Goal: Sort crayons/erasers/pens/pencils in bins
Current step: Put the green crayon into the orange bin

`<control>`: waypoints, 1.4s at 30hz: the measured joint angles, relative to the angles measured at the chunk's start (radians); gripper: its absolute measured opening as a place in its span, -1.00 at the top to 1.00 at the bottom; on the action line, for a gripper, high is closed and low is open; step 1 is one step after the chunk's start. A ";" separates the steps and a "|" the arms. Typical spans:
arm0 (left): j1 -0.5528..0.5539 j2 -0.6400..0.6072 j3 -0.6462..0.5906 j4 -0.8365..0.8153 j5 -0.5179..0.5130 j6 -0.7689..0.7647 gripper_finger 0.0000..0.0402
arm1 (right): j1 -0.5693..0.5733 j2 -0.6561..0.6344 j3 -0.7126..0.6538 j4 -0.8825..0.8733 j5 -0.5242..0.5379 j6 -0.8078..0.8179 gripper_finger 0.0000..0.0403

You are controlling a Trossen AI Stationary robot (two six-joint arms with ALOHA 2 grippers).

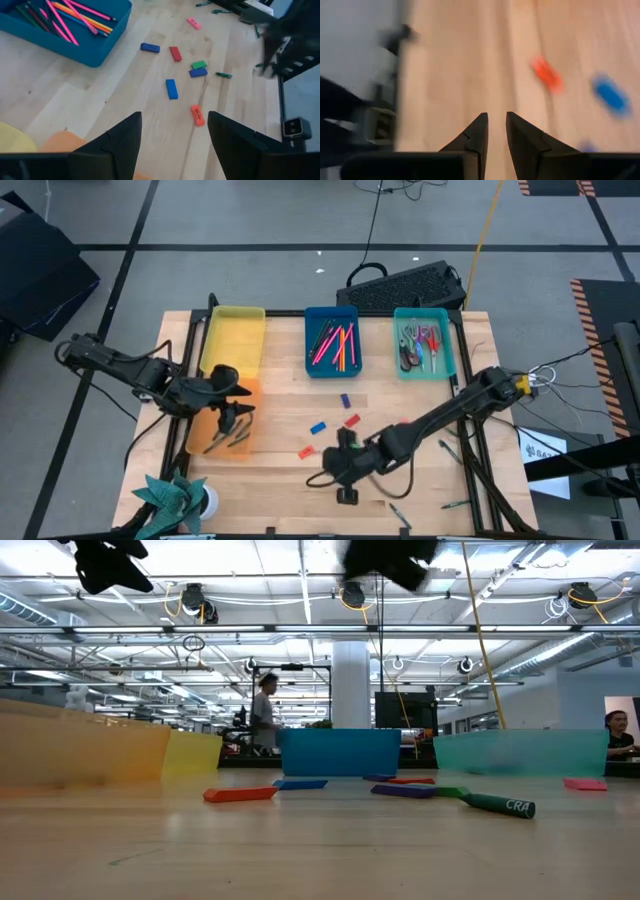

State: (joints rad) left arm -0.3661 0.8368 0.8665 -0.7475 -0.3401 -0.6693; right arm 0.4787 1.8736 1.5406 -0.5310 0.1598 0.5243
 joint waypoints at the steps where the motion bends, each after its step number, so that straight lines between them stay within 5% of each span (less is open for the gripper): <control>1: 0.000 0.000 0.000 0.000 0.000 -0.010 -0.14 | 0.004 0.008 0.000 -0.059 0.009 0.080 0.68; 6: -0.010 0.000 0.000 -0.005 0.002 -0.021 -0.14 | 0.028 0.060 0.000 -0.246 0.054 0.686 0.68; 14: 0.007 0.001 0.000 -0.005 0.001 0.020 -0.14 | -0.007 0.123 0.000 -0.234 -0.086 1.075 0.82; 21: 0.007 0.001 -0.001 -0.004 0.006 0.021 -0.14 | -0.024 0.136 -0.003 -0.363 -0.057 1.214 0.85; 32: 0.007 0.001 -0.001 -0.004 0.008 0.003 -0.14 | -0.023 0.133 -0.143 -0.156 -0.105 1.202 0.36; 42: 0.007 0.001 -0.001 -0.004 -0.046 0.006 -0.14 | -0.021 0.127 -0.211 -0.107 -0.128 1.182 0.63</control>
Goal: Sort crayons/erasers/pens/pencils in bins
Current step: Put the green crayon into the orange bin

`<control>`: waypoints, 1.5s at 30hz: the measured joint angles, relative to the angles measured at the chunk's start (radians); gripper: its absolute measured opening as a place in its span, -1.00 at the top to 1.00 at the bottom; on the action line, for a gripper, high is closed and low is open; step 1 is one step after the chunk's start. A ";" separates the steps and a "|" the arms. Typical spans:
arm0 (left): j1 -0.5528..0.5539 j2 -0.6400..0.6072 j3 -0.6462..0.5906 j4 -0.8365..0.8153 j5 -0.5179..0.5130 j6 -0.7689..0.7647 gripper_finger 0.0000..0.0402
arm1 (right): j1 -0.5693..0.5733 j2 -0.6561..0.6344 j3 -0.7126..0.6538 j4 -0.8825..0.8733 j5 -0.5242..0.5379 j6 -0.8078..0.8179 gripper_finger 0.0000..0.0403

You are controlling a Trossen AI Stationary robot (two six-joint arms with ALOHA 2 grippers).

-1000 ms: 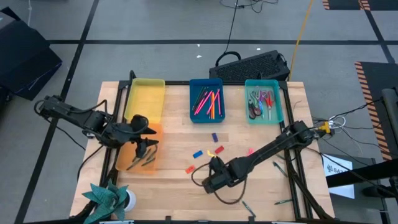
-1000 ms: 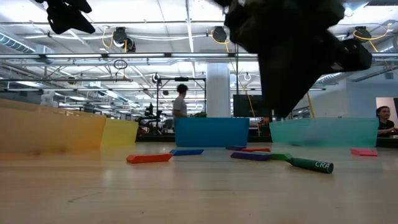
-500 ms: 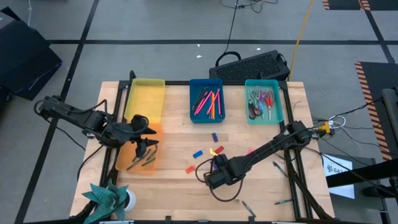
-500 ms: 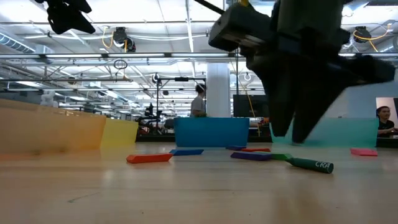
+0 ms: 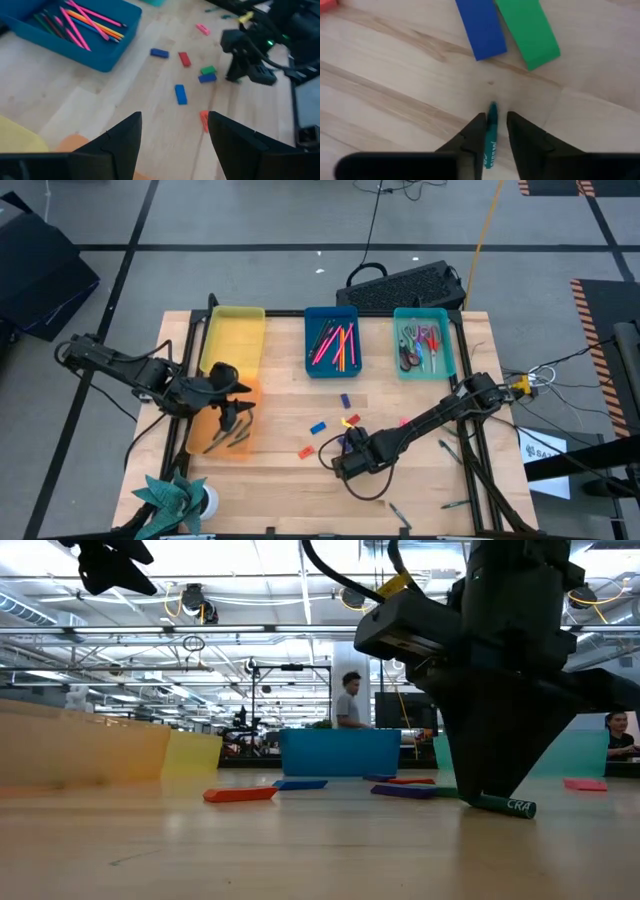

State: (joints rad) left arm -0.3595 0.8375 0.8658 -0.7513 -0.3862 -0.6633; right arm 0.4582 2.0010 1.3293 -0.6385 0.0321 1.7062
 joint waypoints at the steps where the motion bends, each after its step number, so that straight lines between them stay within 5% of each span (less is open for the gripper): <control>1: 0.000 0.000 0.000 0.000 -0.014 -0.002 -0.14 | 0.000 0.001 0.000 -0.005 0.000 -0.011 0.68; 9: 0.000 0.000 0.000 0.042 -0.112 0.004 -0.14 | -0.006 0.000 -0.001 -0.087 0.013 -0.110 0.93; 20: 0.000 0.000 0.000 0.052 -0.113 0.023 -0.14 | -0.002 -0.038 -0.006 -0.283 0.019 -0.074 0.72; 27: 0.000 0.000 0.000 0.044 -0.089 0.043 -0.14 | 0.003 -0.048 -0.120 -0.115 0.016 -0.146 0.61; 34: 0.001 -0.008 0.000 0.050 -0.071 0.084 -0.14 | 0.009 -0.050 -0.189 -0.129 -0.011 -0.029 0.73; 45: 0.003 0.041 -0.068 0.514 0.057 0.251 -0.14 | 0.009 -0.151 -0.195 -0.118 0.138 -0.070 0.95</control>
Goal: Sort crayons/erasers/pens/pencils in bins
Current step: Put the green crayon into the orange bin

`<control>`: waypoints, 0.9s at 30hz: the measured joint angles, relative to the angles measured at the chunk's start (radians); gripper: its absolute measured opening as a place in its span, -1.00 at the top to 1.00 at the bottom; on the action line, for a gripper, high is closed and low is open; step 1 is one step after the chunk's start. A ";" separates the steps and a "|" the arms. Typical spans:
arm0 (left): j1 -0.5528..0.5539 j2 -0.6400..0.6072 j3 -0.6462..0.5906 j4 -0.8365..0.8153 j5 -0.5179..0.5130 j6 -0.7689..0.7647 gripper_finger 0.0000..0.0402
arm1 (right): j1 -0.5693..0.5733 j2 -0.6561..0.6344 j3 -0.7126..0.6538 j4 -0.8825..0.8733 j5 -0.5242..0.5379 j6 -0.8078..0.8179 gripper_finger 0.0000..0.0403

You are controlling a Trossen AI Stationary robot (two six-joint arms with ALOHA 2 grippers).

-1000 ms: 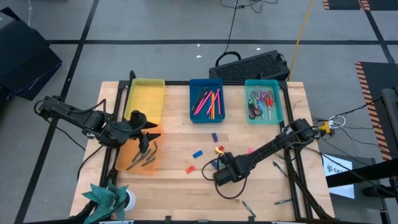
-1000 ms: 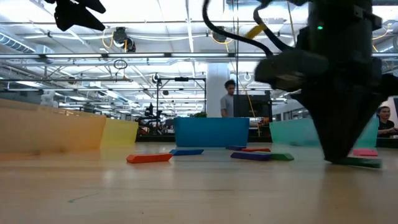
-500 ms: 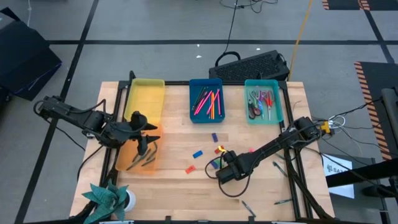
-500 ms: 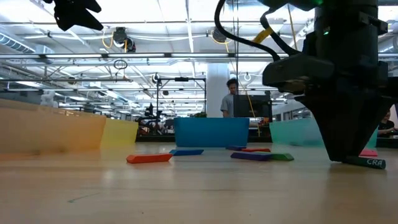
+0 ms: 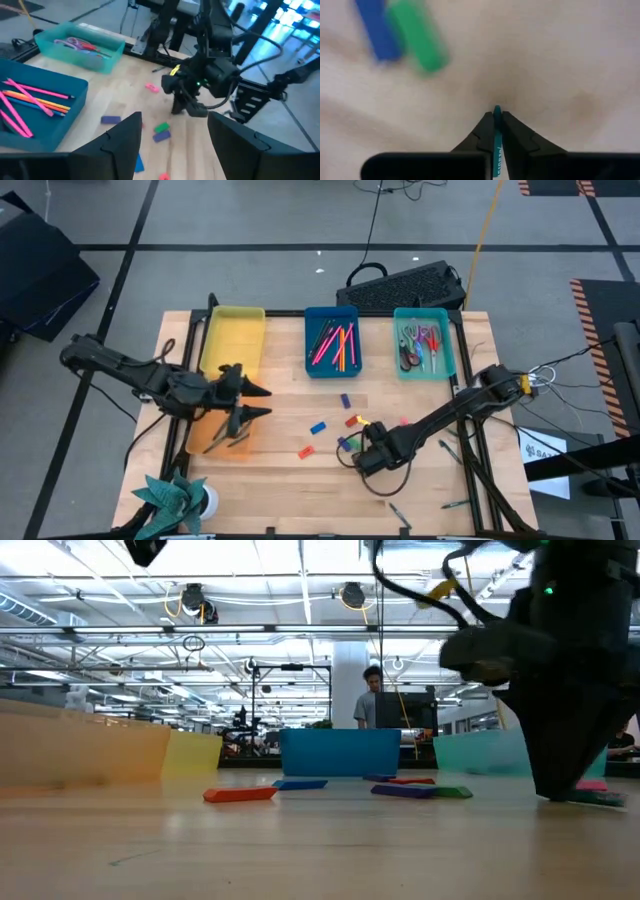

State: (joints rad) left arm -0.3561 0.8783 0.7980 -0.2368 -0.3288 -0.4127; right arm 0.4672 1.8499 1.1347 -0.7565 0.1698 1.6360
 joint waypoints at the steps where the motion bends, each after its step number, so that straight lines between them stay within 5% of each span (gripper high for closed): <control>1: 0.005 0.011 -0.015 0.023 -0.006 -0.004 -0.14 | 0.000 -0.024 -0.006 -0.011 0.047 -0.003 0.93; 7: 0.032 0.120 -0.125 0.129 0.075 -0.131 -0.14 | -0.007 -0.182 -0.001 0.100 0.403 -0.189 0.91; 10: 0.028 0.192 -0.169 0.298 0.094 -0.114 -0.14 | -0.031 -0.226 -0.003 0.314 0.532 -0.456 0.92; 13: 0.030 0.286 -0.186 0.471 0.076 -0.053 -0.14 | -0.071 -0.250 -0.002 0.634 0.503 -0.806 0.92; 18: 0.037 0.424 -0.186 0.658 0.054 0.021 -0.14 | -0.120 -0.238 0.000 1.025 0.375 -1.068 0.93; 27: 0.044 0.477 -0.186 0.918 0.068 -0.055 -0.14 | -0.143 -0.240 0.000 1.086 0.274 -1.150 0.93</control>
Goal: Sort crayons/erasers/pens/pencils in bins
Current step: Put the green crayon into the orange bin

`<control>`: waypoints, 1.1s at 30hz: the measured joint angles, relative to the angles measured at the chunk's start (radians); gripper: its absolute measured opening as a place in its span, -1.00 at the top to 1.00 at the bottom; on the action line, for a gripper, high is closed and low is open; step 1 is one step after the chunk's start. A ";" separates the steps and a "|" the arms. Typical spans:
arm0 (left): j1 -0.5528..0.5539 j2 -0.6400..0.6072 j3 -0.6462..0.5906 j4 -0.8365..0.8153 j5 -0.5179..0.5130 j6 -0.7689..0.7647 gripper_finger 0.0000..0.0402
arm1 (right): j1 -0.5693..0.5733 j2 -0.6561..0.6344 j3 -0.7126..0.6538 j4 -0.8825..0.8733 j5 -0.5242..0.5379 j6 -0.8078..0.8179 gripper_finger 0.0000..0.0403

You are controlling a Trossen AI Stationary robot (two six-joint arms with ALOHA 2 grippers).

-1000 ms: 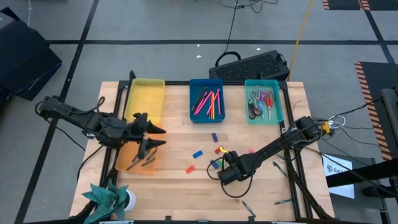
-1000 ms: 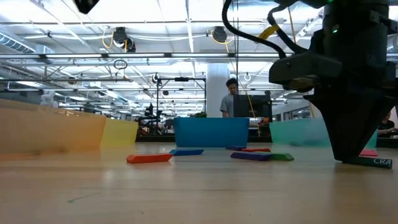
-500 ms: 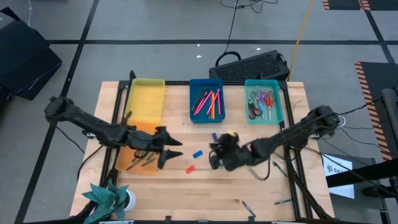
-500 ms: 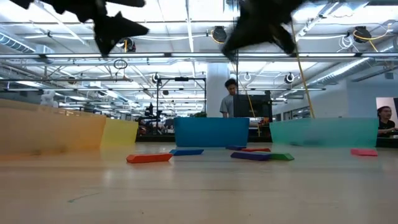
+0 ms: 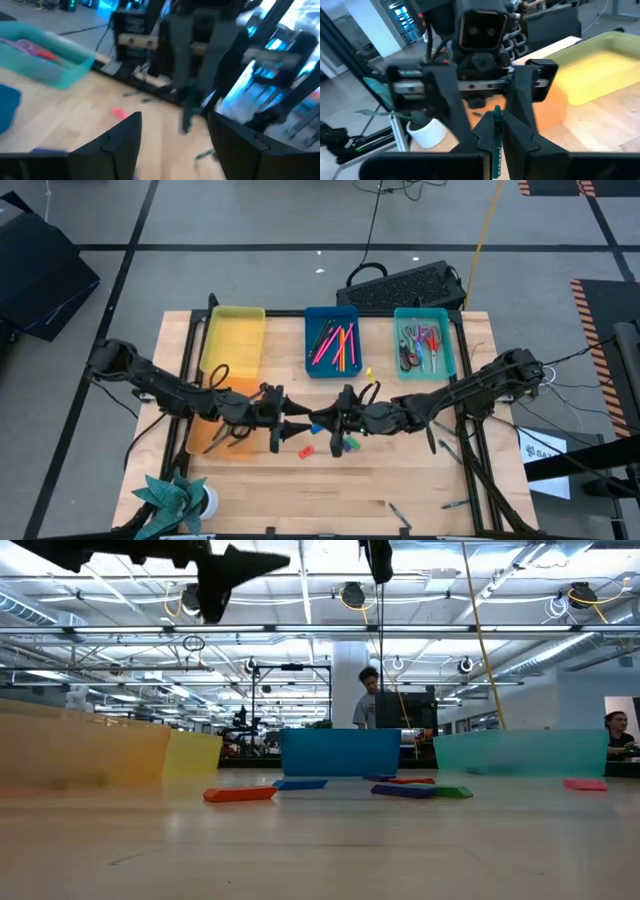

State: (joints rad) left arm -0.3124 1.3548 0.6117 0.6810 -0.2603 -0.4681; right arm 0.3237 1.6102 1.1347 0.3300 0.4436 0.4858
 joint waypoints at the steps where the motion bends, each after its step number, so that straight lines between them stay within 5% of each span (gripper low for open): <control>1: 0.005 0.000 0.000 0.019 0.012 -0.013 -0.14 | -0.002 -0.001 0.000 -0.002 0.000 -0.001 0.93; 6: 0.042 0.000 0.000 0.036 0.096 -0.115 0.02 | -0.009 -0.001 -0.008 0.004 0.001 -0.001 0.92; 13: 0.045 0.000 0.000 0.033 0.103 -0.063 0.35 | -0.015 -0.001 -0.030 0.101 0.003 0.021 0.91; 26: 0.052 0.016 0.004 0.093 0.044 0.040 0.43 | -0.036 -0.002 -0.031 0.121 0.006 0.025 0.90; 33: 0.077 0.039 0.008 0.099 0.127 0.048 0.90 | -0.049 -0.003 -0.033 0.135 0.005 0.024 0.90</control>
State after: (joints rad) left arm -0.2352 1.3937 0.6201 0.7798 -0.1329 -0.4202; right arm 0.2746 1.6075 1.1014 0.4654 0.4488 0.5096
